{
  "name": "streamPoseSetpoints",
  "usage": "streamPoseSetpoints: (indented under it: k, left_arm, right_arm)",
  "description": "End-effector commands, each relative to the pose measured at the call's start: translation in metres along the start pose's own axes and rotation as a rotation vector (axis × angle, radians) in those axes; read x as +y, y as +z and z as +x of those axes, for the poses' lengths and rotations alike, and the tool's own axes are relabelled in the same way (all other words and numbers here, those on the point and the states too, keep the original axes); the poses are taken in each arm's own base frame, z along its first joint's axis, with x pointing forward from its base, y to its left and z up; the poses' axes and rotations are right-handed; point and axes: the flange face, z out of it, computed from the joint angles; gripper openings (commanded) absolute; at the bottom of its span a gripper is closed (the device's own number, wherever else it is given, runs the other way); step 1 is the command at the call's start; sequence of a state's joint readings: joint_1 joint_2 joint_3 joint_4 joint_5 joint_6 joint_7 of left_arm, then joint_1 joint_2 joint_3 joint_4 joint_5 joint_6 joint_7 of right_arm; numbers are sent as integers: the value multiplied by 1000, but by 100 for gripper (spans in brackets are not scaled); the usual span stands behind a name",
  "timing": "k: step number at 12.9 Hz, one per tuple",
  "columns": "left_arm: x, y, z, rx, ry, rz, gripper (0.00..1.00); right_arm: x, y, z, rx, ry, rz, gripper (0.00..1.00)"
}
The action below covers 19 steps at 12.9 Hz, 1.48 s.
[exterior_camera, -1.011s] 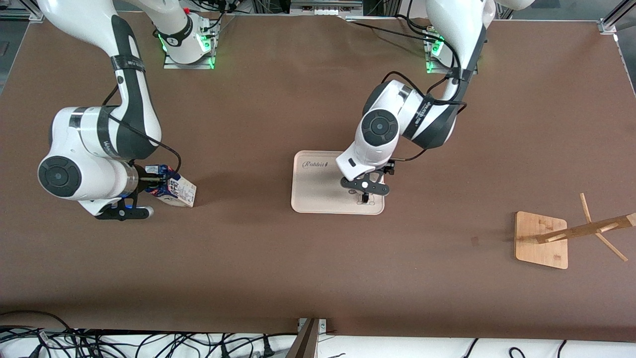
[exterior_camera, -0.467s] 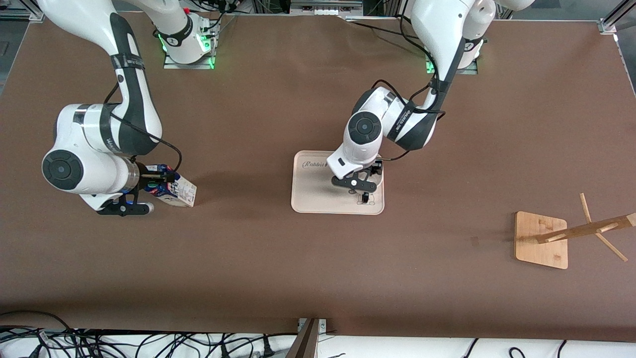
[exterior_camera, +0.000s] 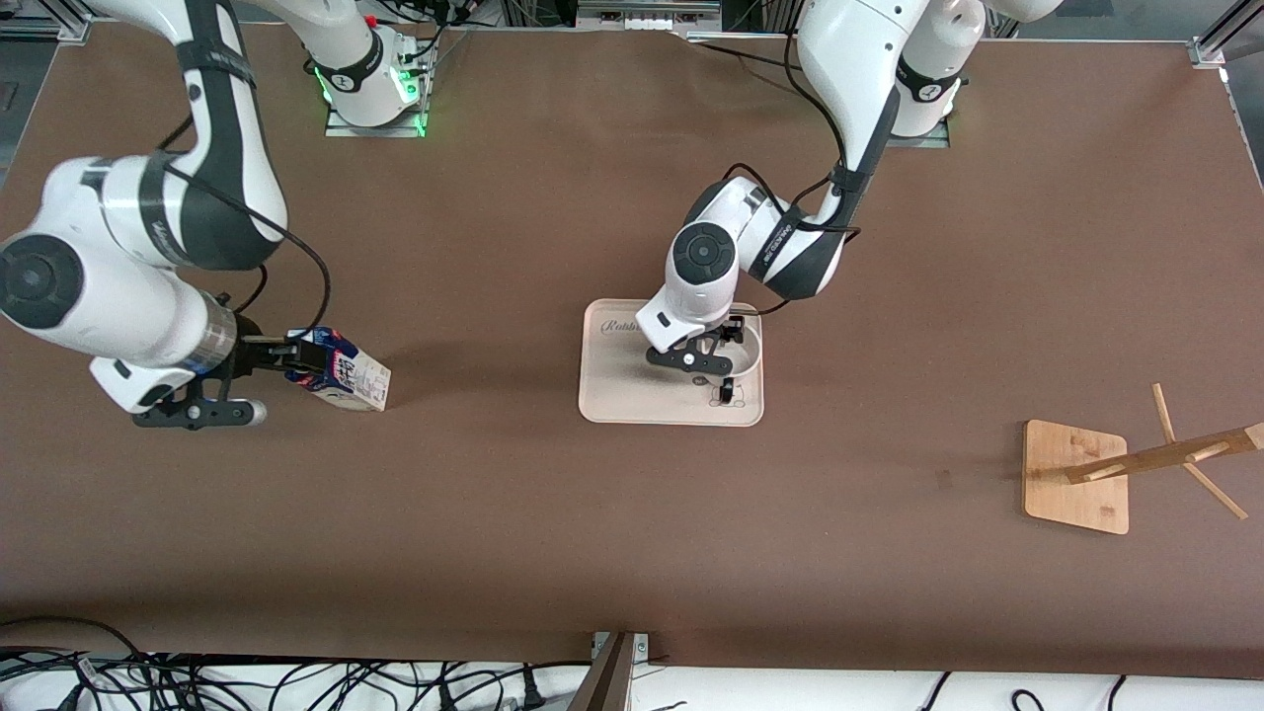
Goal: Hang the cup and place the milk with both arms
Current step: 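Set the carton on the table while the left gripper grasps the mug, then lift the white mug with the left gripper toward the wooden stand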
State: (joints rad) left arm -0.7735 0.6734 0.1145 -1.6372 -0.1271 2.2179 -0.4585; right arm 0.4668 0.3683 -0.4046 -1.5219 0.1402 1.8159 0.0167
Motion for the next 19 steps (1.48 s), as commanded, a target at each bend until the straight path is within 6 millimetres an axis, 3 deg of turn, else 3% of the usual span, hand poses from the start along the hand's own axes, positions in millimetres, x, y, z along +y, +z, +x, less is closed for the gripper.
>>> streamPoseSetpoints:
  k: [1, 2, 6, 8, 9, 11, 13, 15, 17, 18, 19]
  left_arm:
    - [-2, -8, 0, 23, 16, 23, 23]
    - [-1, -7, -1, 18, 12, 28, 0]
    - [-6, -1, 0, 5, 2, 35, 0]
    - [-10, -19, 3, -21, -43, 34, 0]
    - [-17, -33, 10, -5, -67, 27, 0]
    - [-24, -71, 13, 8, -80, 6, 0]
    - [-50, -136, 11, 13, -122, -20, 0]
    - [-114, -206, 17, 27, -190, -43, 0]
    - [-164, -258, 20, 35, -250, -46, 0]
    - [-199, -288, 28, 74, -265, -27, 0]
    - [-226, -305, 33, 102, -221, -8, 0]
  right_arm:
    - [7, -58, -29, 17, -24, 1, 100]
    - [10, -80, -40, 29, -32, -12, 100]
    - [39, -119, -50, 85, -14, -5, 100]
    - [41, -151, -51, 133, 2, -5, 100]
    - [44, -157, -52, 137, 9, -8, 100]
    - [50, -160, -53, 140, 17, -24, 100]
    - [43, -160, -58, 114, 7, -22, 100]
    - [43, -159, -61, 92, 6, -24, 100]
    - [52, -162, -82, 36, 13, -3, 100]
    - [57, -158, -90, 31, 13, 8, 100]
    - [57, -158, -94, 28, 9, 6, 100]
